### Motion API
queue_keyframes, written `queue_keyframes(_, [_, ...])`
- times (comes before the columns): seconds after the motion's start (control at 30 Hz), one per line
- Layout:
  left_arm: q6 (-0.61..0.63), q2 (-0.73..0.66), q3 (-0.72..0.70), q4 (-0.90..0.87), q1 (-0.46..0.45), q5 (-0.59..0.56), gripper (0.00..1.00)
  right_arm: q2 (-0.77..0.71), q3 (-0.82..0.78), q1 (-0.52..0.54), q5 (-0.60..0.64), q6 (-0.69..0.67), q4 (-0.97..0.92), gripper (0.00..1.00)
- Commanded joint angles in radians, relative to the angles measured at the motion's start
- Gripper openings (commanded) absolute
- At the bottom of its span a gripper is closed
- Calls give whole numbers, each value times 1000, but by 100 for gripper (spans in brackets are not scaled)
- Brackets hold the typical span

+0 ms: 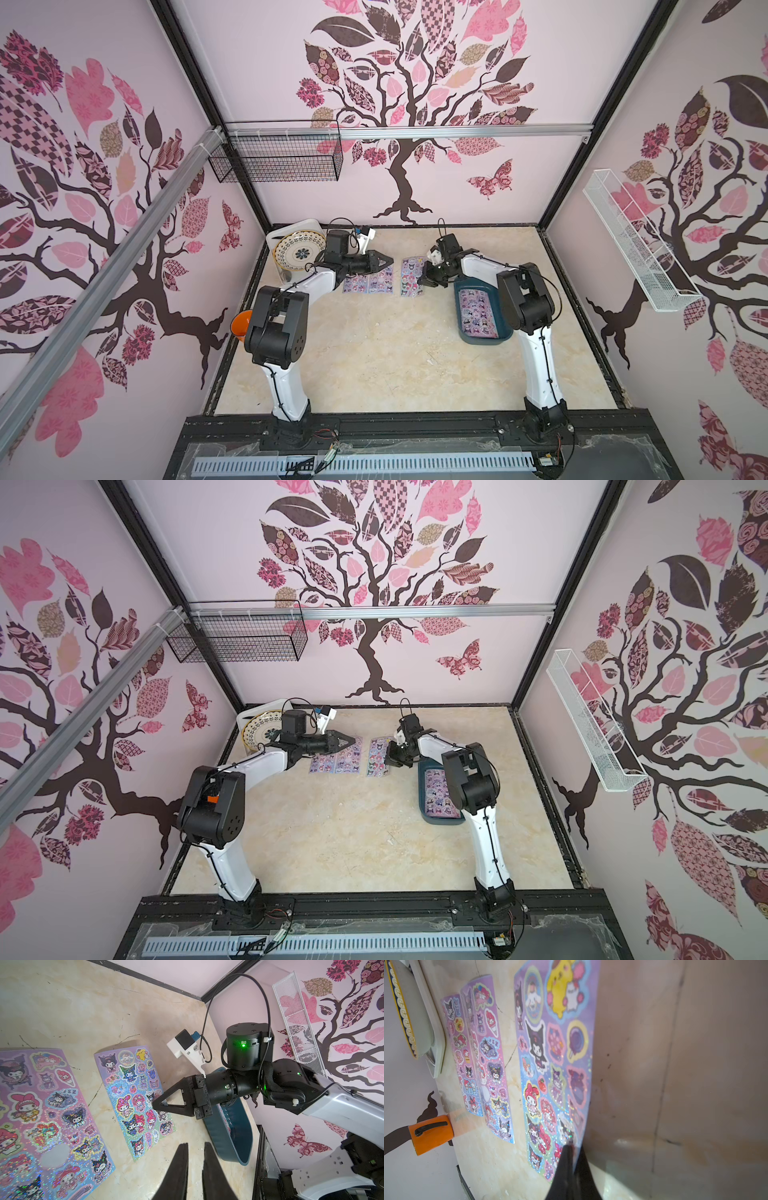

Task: Take the stickers out of the storage box
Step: Place the sticker at the center of the board.

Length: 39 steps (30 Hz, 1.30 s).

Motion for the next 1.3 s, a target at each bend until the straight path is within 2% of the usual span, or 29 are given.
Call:
queue_keyframes(0.0, [21, -29, -1, 3, 5, 13, 20, 46, 33, 4, 10, 11, -9, 5])
queue_keyframes(0.47, [19, -31, 5, 2, 5, 23, 20, 71, 59, 13, -19, 31, 15, 14])
queue_keyframes(0.77, [33, -38, 10, -17, 6, 23, 20, 76, 70, 14, 9, 11, -15, 21])
queue_keyframes(0.93, [39, -38, 13, -23, 6, 24, 20, 79, 80, 15, 23, 0, -31, 28])
queue_keyframes(1.27, [37, -37, 16, -21, 6, 27, 20, 79, 95, 15, 87, -40, -84, 33])
